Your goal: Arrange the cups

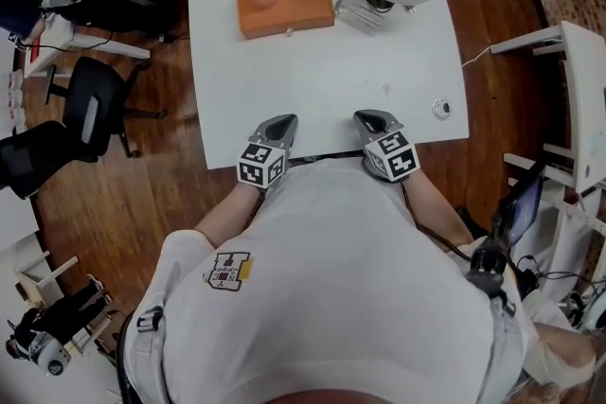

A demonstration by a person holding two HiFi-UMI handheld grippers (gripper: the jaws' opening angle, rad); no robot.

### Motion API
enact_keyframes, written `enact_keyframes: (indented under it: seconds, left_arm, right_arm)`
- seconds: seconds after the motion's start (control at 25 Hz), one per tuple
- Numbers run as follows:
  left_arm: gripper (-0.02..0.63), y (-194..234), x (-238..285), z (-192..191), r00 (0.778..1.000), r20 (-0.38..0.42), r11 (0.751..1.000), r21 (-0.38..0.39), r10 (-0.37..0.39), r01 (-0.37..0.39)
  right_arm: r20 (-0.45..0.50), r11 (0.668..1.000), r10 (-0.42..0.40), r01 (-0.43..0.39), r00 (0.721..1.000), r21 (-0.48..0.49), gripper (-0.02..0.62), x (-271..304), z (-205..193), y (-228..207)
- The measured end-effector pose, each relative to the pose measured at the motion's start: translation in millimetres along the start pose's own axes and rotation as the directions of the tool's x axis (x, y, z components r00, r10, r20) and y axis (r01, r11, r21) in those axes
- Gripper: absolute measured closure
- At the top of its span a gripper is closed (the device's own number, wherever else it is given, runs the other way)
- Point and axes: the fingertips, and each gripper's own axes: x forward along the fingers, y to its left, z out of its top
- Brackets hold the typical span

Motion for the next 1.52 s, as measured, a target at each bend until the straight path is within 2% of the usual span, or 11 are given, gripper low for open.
enact_keyframes:
  seconds: [0.4,0.88,0.96,1.04,1.2,1.32,1.44,1.52]
  left_arm:
    - [0.606,-0.5,6.0,10.0,0.998,0.012,0.998,0.015,0.055,-0.056]
    - [0.606,-1.5,12.1,9.0,0.995,-0.012,0.995,0.003,0.100,-0.100]
    - [0.606,-2.3,11.7,6.7,0.994,-0.019,0.994,0.001,0.108,-0.108]
    - [0.606,-4.2,12.0,4.3,0.993,-0.026,0.993,0.001,0.117,-0.117]
    - [0.606,-4.2,6.3,-1.5,0.987,-0.040,0.988,-0.014,0.154,-0.155]
    - [0.606,-3.1,-1.3,-5.5,0.980,-0.052,0.980,-0.031,0.192,-0.194]
    - [0.606,-4.1,-9.3,-10.0,0.971,-0.064,0.971,-0.052,0.229,-0.232]
    - [0.606,-4.1,-15.5,-14.4,0.964,-0.072,0.963,-0.071,0.256,-0.261]
  right_arm:
    - [0.032,1.000,0.015,-0.014,0.999,-0.016,0.595,-1.7,7.2,-21.3]
    - [0.036,0.999,0.026,-0.025,0.999,-0.025,0.595,5.5,15.0,-47.3]
    - [0.058,0.999,-0.007,0.009,0.998,-0.048,0.595,7.9,21.5,-59.6]
    - [0.099,0.992,-0.074,0.083,0.992,-0.090,0.595,8.8,34.4,-81.0]
    - [0.217,0.951,-0.230,0.267,0.949,-0.157,0.593,15.0,77.9,-137.5]
    - [0.256,0.924,-0.274,0.328,0.927,-0.198,0.452,31.6,106.1,-172.3]
    - [0.235,0.892,-0.258,0.324,0.937,-0.316,0.292,57.5,117.8,-188.4]
    - [0.205,0.866,-0.240,0.305,0.949,-0.397,0.237,76.4,117.4,-193.6]
